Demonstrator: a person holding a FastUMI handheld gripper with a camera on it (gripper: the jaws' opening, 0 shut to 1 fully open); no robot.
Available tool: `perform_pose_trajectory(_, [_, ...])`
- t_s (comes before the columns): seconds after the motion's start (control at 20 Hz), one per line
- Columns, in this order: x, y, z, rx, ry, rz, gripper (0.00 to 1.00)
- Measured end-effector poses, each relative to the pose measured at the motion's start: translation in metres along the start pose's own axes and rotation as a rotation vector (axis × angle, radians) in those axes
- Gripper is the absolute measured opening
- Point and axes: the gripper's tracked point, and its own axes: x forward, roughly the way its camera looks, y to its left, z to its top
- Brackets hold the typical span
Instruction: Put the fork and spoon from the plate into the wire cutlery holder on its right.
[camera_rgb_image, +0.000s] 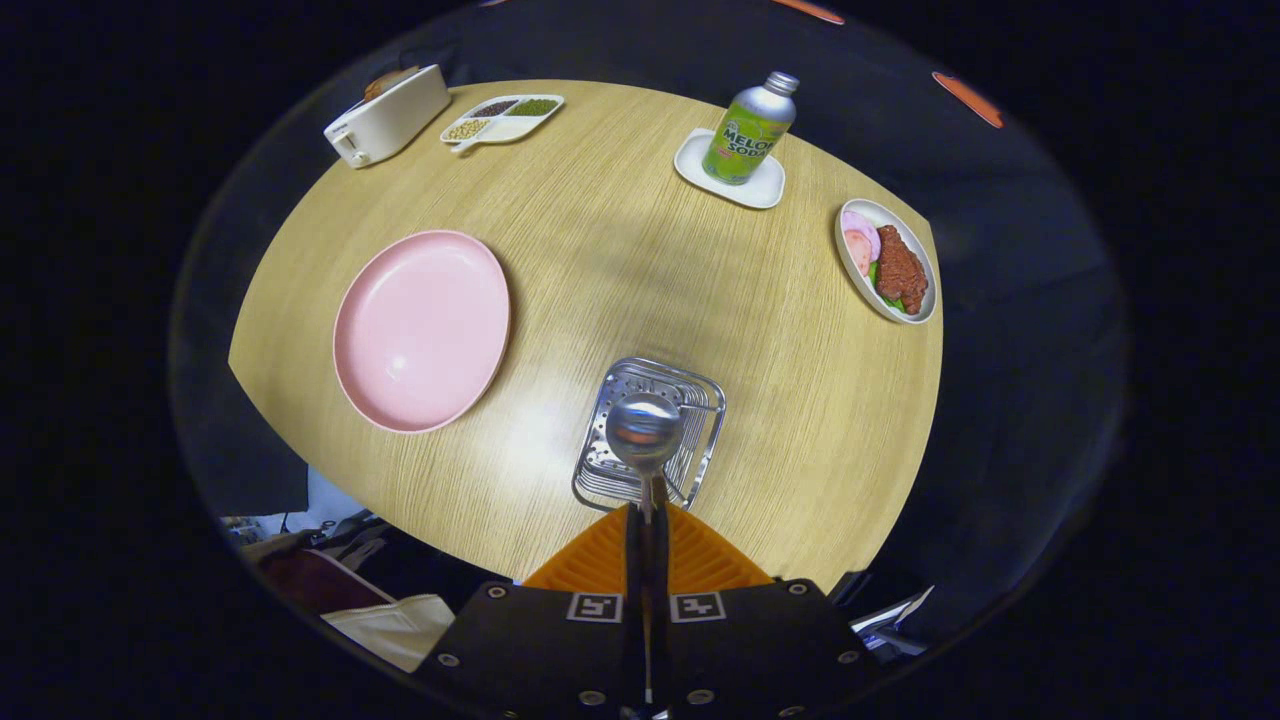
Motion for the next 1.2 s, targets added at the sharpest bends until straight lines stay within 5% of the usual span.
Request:
perform_pose_trajectory(0.45, [0.017,-0.001,0.005,-0.092,0.089,-0.016,0.03])
perform_pose_trajectory(0.95, [0.013,0.004,0.018,-0.06,0.022,-0.018,0.12])
perform_pose_trajectory(1.2, [-0.019,0.011,0.033,0.06,-0.125,0.046,0.39])
